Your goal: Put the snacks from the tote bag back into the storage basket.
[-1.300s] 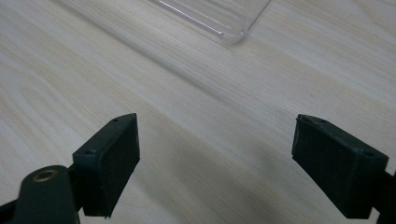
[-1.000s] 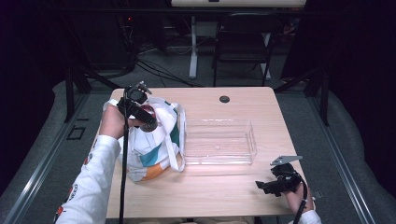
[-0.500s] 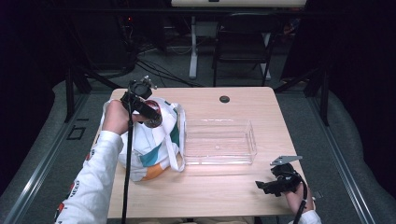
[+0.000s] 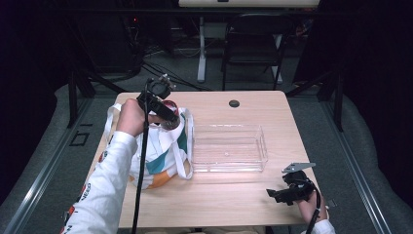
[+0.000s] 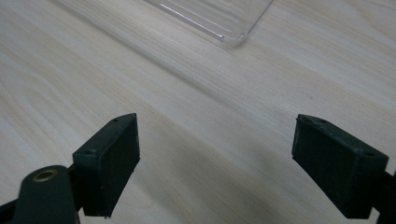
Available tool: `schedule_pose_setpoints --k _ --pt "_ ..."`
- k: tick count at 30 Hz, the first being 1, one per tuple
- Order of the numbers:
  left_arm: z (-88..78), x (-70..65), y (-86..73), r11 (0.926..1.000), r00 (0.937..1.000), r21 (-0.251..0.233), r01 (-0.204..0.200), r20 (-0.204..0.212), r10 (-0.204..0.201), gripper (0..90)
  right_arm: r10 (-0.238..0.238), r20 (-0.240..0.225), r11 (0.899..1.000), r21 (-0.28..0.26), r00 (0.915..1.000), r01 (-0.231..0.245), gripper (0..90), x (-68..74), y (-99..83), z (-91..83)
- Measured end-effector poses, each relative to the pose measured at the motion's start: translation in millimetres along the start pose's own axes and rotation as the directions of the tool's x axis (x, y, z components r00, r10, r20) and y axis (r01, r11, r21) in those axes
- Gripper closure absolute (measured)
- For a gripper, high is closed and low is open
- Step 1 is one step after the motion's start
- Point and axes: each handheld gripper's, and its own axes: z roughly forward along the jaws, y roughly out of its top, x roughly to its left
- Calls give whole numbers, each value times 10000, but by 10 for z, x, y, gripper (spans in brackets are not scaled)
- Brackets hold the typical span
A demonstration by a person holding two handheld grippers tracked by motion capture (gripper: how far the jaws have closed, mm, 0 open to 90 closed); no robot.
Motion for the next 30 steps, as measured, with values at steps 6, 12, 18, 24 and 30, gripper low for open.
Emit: schedule_pose_setpoints --k 6,12,18,24,30 --pt "29 -99 82 9994 9994 42 -331 62 331 258 -33 -19 10000 20 10000 34 148 1 3 -7" --pt "64 -170 135 9986 9985 81 -517 181 515 258 -34 -40 10000 15 10000 34 148 1 2 -6" --pt "107 -250 185 9976 9973 161 -672 316 667 258 -12 3 10000 -28 10000 12 148 4 1 -7" --pt "153 -337 233 9954 9950 242 -927 408 917 258 -10 -15 10000 -20 10000 10 148 3 1 -7" --pt "202 -415 271 9939 9925 222 -1080 597 1065 258 -40 -29 10000 -15 10000 40 148 3 2 -10"
